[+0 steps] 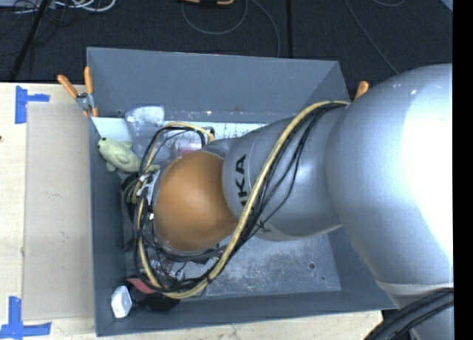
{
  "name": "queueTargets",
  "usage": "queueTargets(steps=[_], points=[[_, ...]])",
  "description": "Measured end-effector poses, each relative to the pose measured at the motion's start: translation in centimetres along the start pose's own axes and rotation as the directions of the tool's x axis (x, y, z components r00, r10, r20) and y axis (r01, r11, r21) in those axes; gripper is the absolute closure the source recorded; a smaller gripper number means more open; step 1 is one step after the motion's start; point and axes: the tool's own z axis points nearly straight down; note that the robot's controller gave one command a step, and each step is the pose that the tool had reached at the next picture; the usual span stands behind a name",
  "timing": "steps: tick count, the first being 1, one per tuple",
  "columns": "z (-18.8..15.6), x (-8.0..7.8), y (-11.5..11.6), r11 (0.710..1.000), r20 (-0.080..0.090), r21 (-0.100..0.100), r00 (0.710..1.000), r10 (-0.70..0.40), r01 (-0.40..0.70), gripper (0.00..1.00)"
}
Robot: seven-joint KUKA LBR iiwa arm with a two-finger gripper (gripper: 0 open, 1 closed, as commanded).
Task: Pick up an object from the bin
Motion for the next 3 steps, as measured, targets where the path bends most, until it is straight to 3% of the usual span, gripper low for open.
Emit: queueTargets(steps=[3], points=[[-2.3, 0.1, 0.2, 1.0, -0.006, -0.007, 1.0, 0.002, -0.002, 1.0]])
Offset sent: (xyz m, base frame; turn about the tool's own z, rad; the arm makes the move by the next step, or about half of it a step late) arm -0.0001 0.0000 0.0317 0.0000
